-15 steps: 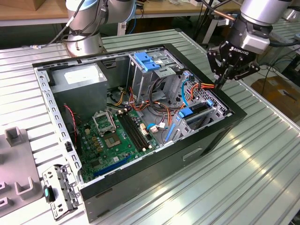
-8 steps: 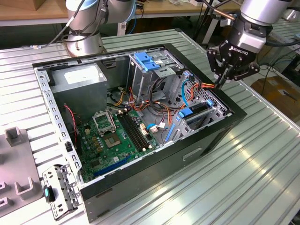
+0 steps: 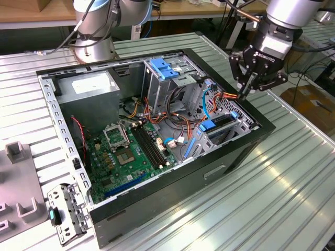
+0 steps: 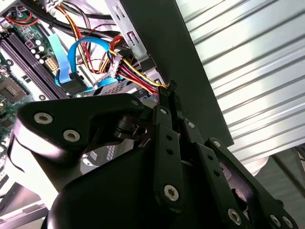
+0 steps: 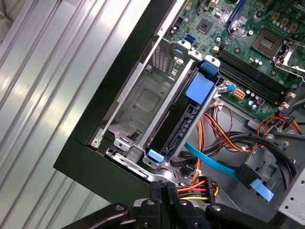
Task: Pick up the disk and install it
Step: 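Insert the first disk wire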
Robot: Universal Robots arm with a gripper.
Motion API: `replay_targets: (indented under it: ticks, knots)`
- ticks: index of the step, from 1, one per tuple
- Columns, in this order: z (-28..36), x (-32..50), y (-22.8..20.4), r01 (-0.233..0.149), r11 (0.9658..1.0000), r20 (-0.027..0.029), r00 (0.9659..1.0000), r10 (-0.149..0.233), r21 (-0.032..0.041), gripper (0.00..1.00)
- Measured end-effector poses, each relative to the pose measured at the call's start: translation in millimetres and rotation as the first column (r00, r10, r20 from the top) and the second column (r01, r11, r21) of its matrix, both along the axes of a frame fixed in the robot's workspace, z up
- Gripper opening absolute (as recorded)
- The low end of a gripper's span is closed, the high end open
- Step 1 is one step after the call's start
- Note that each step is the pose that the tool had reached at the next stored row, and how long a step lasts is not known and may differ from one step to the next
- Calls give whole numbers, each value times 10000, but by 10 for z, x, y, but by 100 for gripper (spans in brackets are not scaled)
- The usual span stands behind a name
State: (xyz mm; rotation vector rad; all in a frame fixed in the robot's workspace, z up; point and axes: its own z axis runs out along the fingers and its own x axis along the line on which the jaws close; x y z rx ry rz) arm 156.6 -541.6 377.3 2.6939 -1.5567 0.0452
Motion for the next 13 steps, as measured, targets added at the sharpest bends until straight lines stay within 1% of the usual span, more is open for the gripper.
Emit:
replay_targets:
  ticks: [7,8,9,10,11,13]
  knots:
    - [0,-61,0,199,9998,0,9998,-199,-1,16]
    - [0,-63,0,352,9994,0,9994,-352,-1,16]
    - [1,-65,0,694,9976,0,9976,-694,-1,16]
    - [1,-65,0,920,9958,0,9958,-920,-2,16]
    - [0,-64,0,1201,9928,0,9928,-1201,-1,16]
    - [0,-65,0,1512,9885,0,9885,-1512,0,16]
